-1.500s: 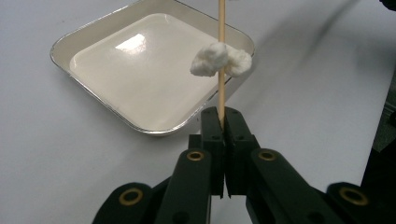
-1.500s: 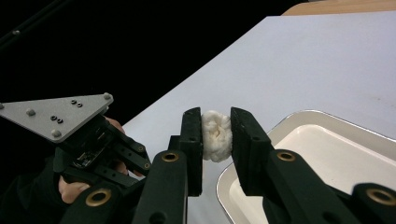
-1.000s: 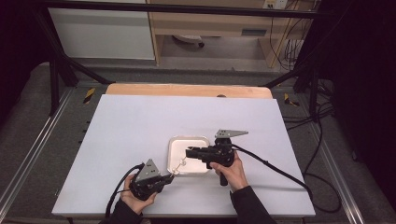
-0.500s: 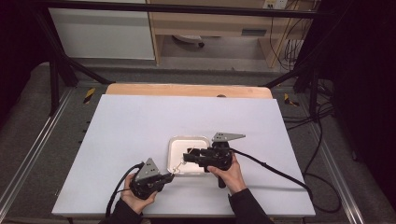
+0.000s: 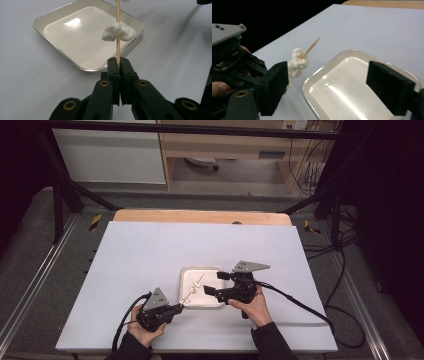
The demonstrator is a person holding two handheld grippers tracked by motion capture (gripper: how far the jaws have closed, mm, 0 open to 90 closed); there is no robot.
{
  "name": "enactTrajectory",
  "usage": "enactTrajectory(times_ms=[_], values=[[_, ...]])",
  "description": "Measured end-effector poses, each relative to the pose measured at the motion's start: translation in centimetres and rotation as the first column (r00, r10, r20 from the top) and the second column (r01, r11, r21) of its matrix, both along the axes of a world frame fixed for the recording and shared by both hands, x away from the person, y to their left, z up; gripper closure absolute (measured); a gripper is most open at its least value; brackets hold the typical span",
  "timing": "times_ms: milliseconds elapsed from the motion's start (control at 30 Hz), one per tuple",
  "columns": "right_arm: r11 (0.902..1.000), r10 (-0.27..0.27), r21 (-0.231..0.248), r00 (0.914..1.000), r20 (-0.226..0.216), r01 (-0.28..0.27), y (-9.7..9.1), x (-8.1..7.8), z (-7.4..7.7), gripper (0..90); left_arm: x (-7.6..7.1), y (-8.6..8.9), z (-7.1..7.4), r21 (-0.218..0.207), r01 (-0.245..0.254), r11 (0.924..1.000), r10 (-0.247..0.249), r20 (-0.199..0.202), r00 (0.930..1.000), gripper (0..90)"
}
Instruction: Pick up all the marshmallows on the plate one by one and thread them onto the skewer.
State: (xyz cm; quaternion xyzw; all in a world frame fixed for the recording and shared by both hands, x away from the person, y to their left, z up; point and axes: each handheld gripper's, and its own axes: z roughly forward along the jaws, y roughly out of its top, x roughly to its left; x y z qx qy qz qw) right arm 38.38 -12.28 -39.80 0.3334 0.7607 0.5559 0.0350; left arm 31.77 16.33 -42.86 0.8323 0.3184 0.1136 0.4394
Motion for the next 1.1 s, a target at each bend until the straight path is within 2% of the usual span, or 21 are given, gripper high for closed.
enactTrajectory(times_ms=[167, 367, 433, 600, 667, 833, 967, 1100], values=[[0.9970, -0.029, -0.072, 0.9995, 0.008, 0.029, -1.1, 0.1, -0.5, 7.7, 0.1, 0.1, 0.0, 0.009, -0.003, 1.0000, 0.003, -0.005, 1.0000, 88.3], [0.9836, -0.041, -0.176, 0.9992, 0.005, 0.041, -2.9, 0.1, -1.3, 1.4, 0.2, 0.3, 0.0, 0.007, -0.008, 0.9999, 0.008, -0.014, 0.9999, 88.2], [0.9795, -0.049, -0.195, 0.9987, 0.015, 0.051, -3.5, 0.0, -1.6, 1.3, 0.4, 0.3, 0.0, 0.005, -0.012, 0.9999, 0.012, -0.006, 0.9999, 88.3], [0.9768, -0.064, -0.204, 0.9979, 0.003, 0.064, -5.5, -0.3, -2.4, 1.0, 0.4, 0.3, 0.2, 0.005, -0.009, 1.0000, 0.009, -0.015, 0.9999, 88.2], [0.9721, -0.072, -0.223, 0.9974, 0.008, 0.072, -6.3, -0.4, -2.7, 1.1, 0.5, 0.3, 0.3, 0.004, -0.010, 0.9999, 0.010, -0.016, 0.9998, 88.2], [0.9688, -0.097, -0.230, 0.9953, -0.003, 0.093, -8.3, -0.7, -3.7, 1.1, 0.8, 0.4, 0.6, 0.011, -0.015, 0.9998, 0.015, -0.040, 0.9991, 88.2], [0.9589, -0.111, -0.264, 0.9938, -0.007, 0.105, -9.8, -1.1, -4.3, 0.9, 1.3, 0.3, 1.1, 0.020, -0.018, 0.9996, 0.019, -0.038, 0.9991, 88.2], [0.9574, -0.125, -0.263, 0.9922, -0.001, 0.120, -10.9, -1.5, -4.8, 1.0, 1.8, 0.0, 1.6, 0.025, -0.023, 0.9994, 0.024, -0.038, 0.9990, 88.1]])
